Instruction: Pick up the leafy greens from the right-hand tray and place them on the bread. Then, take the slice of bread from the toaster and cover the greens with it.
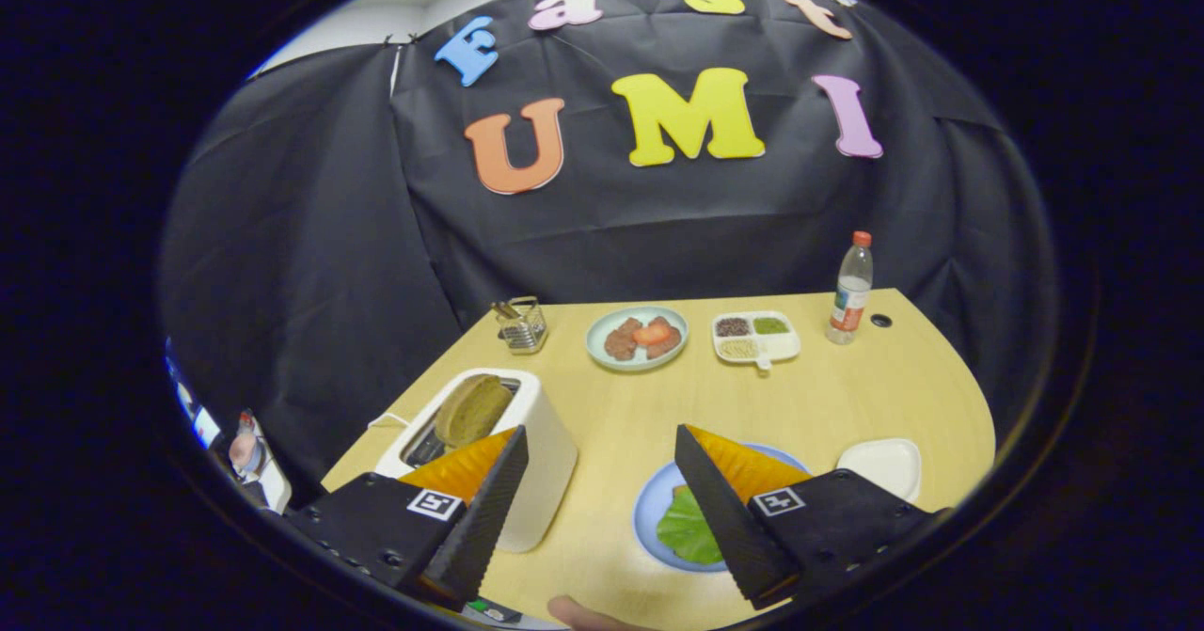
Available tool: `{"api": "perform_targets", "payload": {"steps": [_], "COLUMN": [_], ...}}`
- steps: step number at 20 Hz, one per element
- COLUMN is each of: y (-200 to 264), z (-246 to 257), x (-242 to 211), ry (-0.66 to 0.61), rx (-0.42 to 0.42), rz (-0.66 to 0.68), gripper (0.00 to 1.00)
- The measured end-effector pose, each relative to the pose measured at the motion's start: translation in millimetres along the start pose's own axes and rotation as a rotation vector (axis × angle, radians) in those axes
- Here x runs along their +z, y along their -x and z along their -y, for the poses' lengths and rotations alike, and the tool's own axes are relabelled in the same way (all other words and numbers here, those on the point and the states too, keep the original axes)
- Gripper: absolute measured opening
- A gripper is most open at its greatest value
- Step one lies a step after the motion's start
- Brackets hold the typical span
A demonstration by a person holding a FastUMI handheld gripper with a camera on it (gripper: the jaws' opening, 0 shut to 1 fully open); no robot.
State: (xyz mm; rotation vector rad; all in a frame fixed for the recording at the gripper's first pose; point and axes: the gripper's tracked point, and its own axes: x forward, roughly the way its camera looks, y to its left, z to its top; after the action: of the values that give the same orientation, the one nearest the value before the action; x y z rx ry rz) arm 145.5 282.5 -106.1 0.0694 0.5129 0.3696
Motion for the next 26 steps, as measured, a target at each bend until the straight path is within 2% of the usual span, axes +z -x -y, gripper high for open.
{"api": "perform_targets", "payload": {"steps": [5,9,12,14,15,17,20,21,23,24,26], "y": [-32,-73,-91,-98,-100,-102,-100,-100,-98,-94,-89], "z": [-65,-79,-84,-85,-86,-97,-93,-98,-97,-100,-102], "x": [18,6,-10,-19,-22,-26,-30,-32,-26,-27,-23], "ry": [0.060,0.086,0.048,0.041,0.038,0.043,0.053,0.055,0.084,0.095,0.110], "rx": [0.030,-0.029,-0.053,-0.071,-0.076,-0.054,-0.099,-0.095,-0.111,-0.109,-0.116], "rz": [-0.008,-0.098,-0.162,-0.206,-0.225,-0.244,-0.251,-0.264,-0.260,-0.262,-0.257], "gripper": [0.96,0.96,0.95,0.81,0.63,0.47,0.22,0.18,0.18,0.10,0.10]}}
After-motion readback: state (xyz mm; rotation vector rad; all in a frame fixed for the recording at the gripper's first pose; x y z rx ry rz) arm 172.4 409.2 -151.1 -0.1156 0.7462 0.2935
